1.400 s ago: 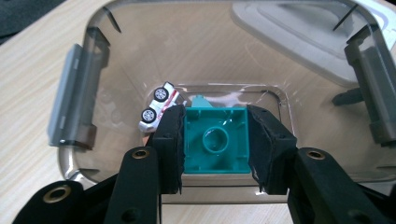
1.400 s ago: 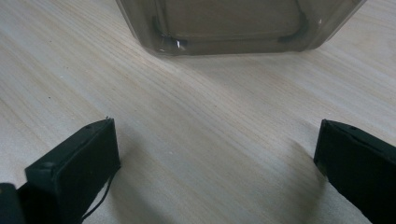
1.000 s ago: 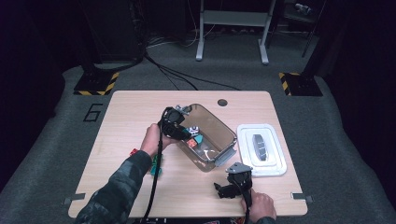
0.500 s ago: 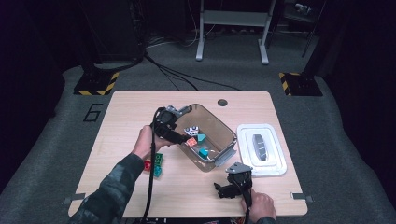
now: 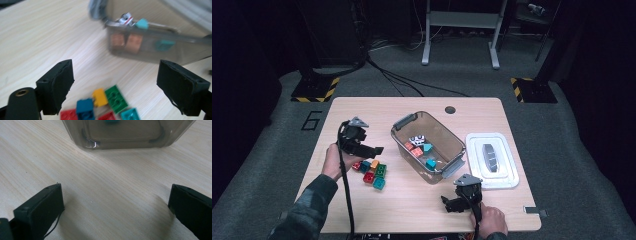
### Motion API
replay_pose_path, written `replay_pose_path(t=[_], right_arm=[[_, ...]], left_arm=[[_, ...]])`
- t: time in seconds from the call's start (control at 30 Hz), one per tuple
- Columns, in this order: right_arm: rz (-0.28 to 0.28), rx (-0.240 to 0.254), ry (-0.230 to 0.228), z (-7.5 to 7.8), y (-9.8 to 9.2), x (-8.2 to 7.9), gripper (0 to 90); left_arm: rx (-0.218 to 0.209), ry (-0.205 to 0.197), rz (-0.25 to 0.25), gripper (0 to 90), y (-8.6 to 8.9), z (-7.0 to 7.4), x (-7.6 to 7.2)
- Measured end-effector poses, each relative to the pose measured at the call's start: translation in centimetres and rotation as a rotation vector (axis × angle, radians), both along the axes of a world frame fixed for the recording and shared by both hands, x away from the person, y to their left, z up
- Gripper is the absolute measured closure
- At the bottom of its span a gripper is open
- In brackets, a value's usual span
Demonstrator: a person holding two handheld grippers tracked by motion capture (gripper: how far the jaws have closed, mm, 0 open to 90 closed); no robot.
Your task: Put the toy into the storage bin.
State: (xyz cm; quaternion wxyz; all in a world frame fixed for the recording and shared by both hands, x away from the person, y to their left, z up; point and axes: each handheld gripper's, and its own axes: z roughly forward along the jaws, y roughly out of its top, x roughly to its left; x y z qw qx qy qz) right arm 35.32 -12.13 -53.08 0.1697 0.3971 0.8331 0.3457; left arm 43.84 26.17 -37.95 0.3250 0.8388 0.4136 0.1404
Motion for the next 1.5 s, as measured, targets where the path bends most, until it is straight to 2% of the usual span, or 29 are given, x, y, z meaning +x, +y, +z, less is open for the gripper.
replay_pose_path(t=[0.07, 0.1, 0.13, 0.2, 0.23, 0.37, 0.47, 0.63, 0.7, 0.73, 0.83, 0.9, 0.97, 1.0, 1.1, 1.33, 1.4, 1.43, 1.5], right_arm=[[0.000, 0.000, 0.000, 0.0, 0.0, 0.0, 0.0], [0.000, 0.000, 0.000, 0.0, 0.0, 0.0, 0.0], [0.000, 0.000, 0.000, 0.0, 0.0, 0.0, 0.0], [0.000, 0.000, 0.000, 0.0, 0.0, 0.0, 0.0], [0.000, 0.000, 0.000, 0.0, 0.0, 0.0, 0.0], [-0.002, 0.001, 0.002, 0.0, 0.0, 0.0, 0.0], [-0.002, 0.001, 0.002, 0.0, 0.0, 0.0, 0.0], [0.000, 0.000, 0.000, 0.0, 0.0, 0.0, 0.0], [-0.002, 0.001, 0.002, 0.0, 0.0, 0.0, 0.0], [-0.002, 0.002, 0.002, 0.0, 0.0, 0.0, 0.0], [-0.002, 0.001, 0.002, 0.0, 0.0, 0.0, 0.0], [-0.002, 0.001, 0.002, 0.0, 0.0, 0.0, 0.0], [-0.003, 0.002, 0.002, 0.0, 0.0, 0.0, 0.0], [-0.002, 0.001, 0.002, 0.0, 0.0, 0.0, 0.0], [-0.003, 0.002, 0.002, 0.0, 0.0, 0.0, 0.0], [-0.003, 0.001, 0.002, 0.0, 0.0, 0.0, 0.0], [-0.003, 0.001, 0.002, 0.0, 0.0, 0.0, 0.0], [-0.002, 0.001, 0.002, 0.0, 0.0, 0.0, 0.0], [-0.004, 0.002, 0.004, 0.0, 0.0, 0.0, 0.0]], left_arm=[[-0.027, -0.002, 0.058, 13.4, 1.2, -1.2, -0.1], [-0.022, 0.005, 0.069, 12.9, 1.7, -1.6, -0.1], [-0.034, 0.015, 0.083, 12.6, 2.2, -2.1, -0.1], [-0.019, 0.032, 0.112, 12.7, 3.3, -3.3, -0.1], [-0.031, 0.033, 0.131, 12.7, 3.7, -3.9, 0.0], [-0.002, 0.037, 0.166, 14.1, 5.3, -5.8, 0.0], [0.008, 0.058, 0.196, 14.3, 6.3, -7.5, 0.0], [-0.010, 0.080, 0.235, 16.3, 7.4, -9.6, 0.2], [-0.007, 0.081, 0.228, 19.8, 7.6, -10.0, 0.3], [-0.033, 0.084, 0.237, 21.6, 7.6, -10.2, 0.4], [-0.033, 0.080, 0.243, 26.5, 7.5, -10.5, 0.7], [-0.011, 0.081, 0.250, 31.1, 7.4, -10.7, 0.8], [-0.005, 0.076, 0.263, 31.8, 7.3, -10.9, 0.8], [0.026, 0.087, 0.263, 32.3, 7.2, -11.1, 0.9], [0.006, 0.084, 0.291, 32.4, 7.5, -11.4, 0.9], [0.034, 0.085, 0.312, 33.3, 8.0, -11.1, 1.1], [-0.009, 0.083, 0.301, 33.4, 7.9, -11.0, 1.1], [-0.007, 0.077, 0.305, 33.2, 7.6, -11.1, 1.2], [-0.006, 0.073, 0.277, 33.2, 7.2, -11.2, 1.3]])
